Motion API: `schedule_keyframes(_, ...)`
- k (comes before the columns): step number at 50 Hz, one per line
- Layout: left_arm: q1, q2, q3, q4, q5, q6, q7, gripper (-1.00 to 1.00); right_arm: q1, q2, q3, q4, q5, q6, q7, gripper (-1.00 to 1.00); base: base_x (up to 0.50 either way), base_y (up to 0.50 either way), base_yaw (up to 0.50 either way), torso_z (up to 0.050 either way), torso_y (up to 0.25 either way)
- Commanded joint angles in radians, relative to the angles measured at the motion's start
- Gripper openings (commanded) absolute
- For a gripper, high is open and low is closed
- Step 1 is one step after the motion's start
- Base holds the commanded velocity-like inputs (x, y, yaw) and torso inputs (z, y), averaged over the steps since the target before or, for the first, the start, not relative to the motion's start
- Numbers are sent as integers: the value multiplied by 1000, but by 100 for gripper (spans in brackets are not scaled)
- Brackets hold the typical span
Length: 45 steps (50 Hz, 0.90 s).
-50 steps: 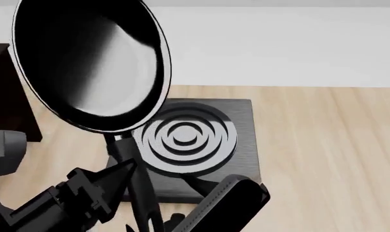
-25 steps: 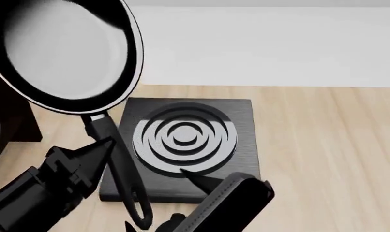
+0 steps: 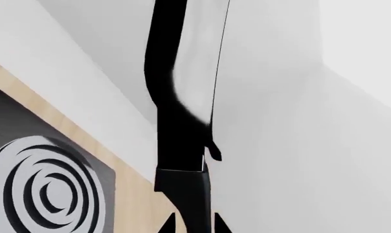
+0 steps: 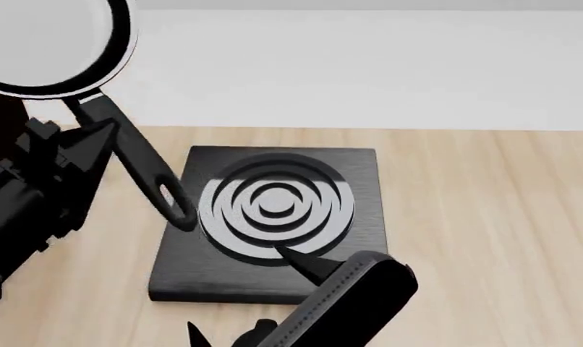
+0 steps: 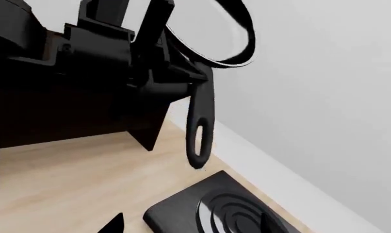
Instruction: Put the frying pan on the cabinet shelf.
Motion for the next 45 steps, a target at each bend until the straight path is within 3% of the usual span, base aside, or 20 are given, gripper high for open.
schedule_keyframes(1,-108,-10,-42,-133,-66,76,70,-100,-7,3,0,5,2,-15,2,100,0,0,0,0,0)
schedule_keyframes(45,-72,-111,-269,-318,-201,206,132,-100,-12,0,-30,39,-3,-41,7,100,0,0,0,0,2)
